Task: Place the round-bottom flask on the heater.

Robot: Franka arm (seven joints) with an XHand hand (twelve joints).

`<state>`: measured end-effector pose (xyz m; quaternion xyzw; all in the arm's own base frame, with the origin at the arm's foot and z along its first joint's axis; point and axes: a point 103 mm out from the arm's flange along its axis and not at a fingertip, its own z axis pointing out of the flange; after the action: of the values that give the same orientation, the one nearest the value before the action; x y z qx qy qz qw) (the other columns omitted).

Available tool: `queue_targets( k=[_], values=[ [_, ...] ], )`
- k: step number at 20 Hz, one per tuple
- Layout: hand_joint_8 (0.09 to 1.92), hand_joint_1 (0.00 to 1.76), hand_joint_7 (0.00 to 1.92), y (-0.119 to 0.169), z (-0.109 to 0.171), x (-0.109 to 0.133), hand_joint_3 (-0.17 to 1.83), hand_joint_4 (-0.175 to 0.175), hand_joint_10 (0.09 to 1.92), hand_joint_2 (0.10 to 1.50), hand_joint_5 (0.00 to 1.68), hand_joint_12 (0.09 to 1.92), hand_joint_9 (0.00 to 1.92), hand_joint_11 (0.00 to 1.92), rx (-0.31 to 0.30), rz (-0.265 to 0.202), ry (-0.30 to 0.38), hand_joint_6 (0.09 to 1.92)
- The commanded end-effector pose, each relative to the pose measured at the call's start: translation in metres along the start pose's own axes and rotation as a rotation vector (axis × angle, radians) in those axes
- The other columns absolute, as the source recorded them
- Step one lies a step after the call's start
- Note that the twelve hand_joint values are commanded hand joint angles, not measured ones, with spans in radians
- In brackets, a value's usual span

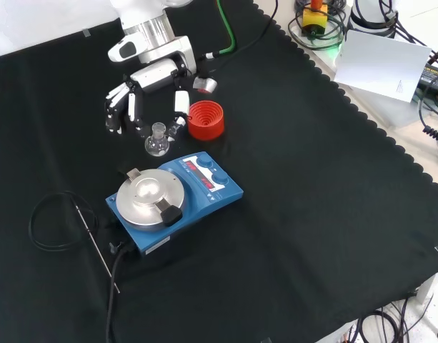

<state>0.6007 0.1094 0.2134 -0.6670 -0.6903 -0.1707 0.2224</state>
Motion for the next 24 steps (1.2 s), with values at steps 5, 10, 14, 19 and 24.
queue_targets(
  k=[5,10,14,19,24],
  values=[
    [0.66,1.13,0.35,0.013,0.013,0.012,0.86,0.097,0.62,0.59,1.21,1.4,0.58,0.13,0.02,-0.012,0.026,0.89],
    [0.66,1.13,0.35,0.021,0.02,0.02,0.86,0.097,0.62,0.59,1.21,1.4,0.58,0.13,0.031,-0.028,0.03,0.89],
    [0.66,1.13,0.35,0.029,0.026,0.024,0.86,0.096,0.62,0.58,1.21,1.4,0.58,0.12,0.037,-0.036,0.029,0.89],
    [0.66,1.13,0.35,0.033,0.028,0.025,0.86,0.095,0.62,0.58,1.21,1.4,0.58,0.12,0.042,-0.037,0.03,0.89],
    [0.66,1.13,0.35,0.044,0.035,0.025,0.86,0.095,0.62,0.58,1.21,1.4,0.58,0.12,0.054,-0.04,0.031,0.89]
  ],
)
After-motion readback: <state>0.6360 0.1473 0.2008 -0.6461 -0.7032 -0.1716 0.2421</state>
